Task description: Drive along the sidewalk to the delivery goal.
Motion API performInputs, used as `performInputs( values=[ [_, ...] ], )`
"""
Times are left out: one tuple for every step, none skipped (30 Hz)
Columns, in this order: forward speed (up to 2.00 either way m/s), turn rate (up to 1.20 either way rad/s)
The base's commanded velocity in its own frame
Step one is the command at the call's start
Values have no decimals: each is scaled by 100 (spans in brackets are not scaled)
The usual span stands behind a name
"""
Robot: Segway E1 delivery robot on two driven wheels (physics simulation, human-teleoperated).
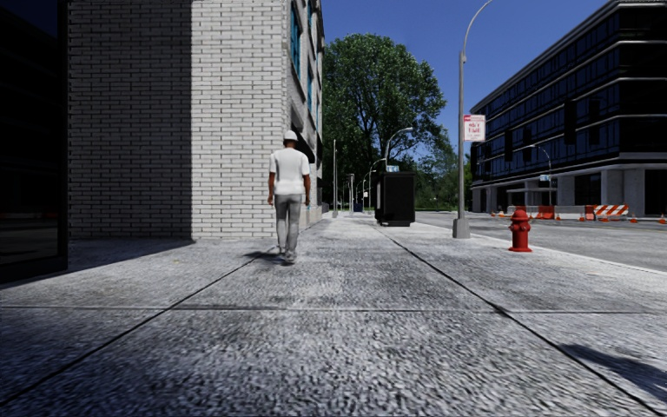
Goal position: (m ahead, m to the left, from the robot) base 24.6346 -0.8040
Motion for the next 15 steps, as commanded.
performInputs(
  values=[
    [186,-54],
    [186,-82],
    [186,-97],
    [186,-103],
    [186,-105],
    [186,-105],
    [186,-60],
    [186,0],
    [186,0],
    [186,0],
    [186,0],
    [186,0],
    [186,0],
    [186,0],
    [186,0]
  ],
)
